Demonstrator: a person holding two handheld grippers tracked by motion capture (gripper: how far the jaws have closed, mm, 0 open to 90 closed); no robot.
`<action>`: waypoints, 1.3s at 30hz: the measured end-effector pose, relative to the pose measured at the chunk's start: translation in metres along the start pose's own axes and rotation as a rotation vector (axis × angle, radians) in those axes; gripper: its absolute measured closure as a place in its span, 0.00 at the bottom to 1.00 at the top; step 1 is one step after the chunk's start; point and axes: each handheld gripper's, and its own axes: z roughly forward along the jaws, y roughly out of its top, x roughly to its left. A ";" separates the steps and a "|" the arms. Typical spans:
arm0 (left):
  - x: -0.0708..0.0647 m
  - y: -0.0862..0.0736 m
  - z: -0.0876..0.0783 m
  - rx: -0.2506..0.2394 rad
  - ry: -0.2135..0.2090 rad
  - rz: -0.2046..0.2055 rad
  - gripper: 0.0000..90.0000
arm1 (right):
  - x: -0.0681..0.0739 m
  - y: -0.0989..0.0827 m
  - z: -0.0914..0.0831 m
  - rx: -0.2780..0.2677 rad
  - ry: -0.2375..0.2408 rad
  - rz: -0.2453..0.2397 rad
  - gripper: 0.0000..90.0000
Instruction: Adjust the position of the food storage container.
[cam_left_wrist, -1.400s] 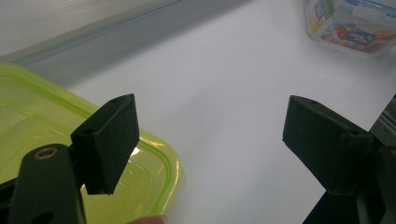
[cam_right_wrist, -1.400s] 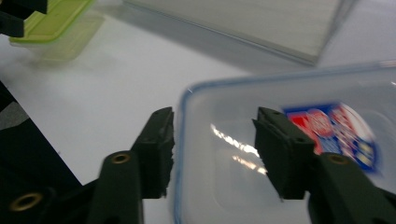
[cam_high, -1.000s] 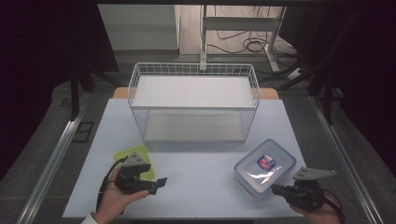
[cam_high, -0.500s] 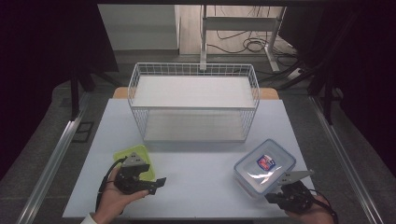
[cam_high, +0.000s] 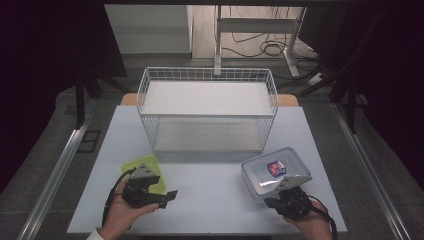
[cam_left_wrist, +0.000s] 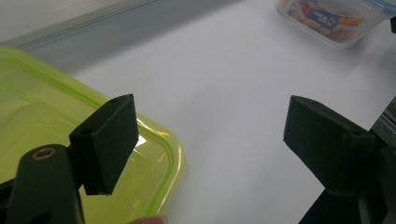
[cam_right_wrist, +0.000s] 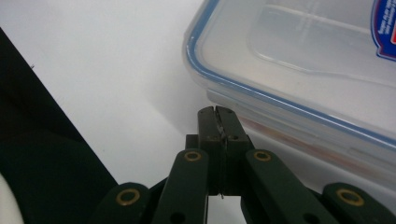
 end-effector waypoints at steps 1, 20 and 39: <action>0.000 0.000 0.000 0.000 0.000 0.000 0.20 | 0.001 0.001 0.001 -0.004 0.005 -0.002 0.99; 0.003 0.004 0.002 -0.006 0.002 -0.011 0.20 | -0.075 0.020 -0.065 -0.195 -0.152 0.182 0.99; 0.005 0.000 -0.002 -0.007 0.018 -0.018 0.20 | -0.155 0.000 -0.026 -0.050 -0.324 0.329 0.99</action>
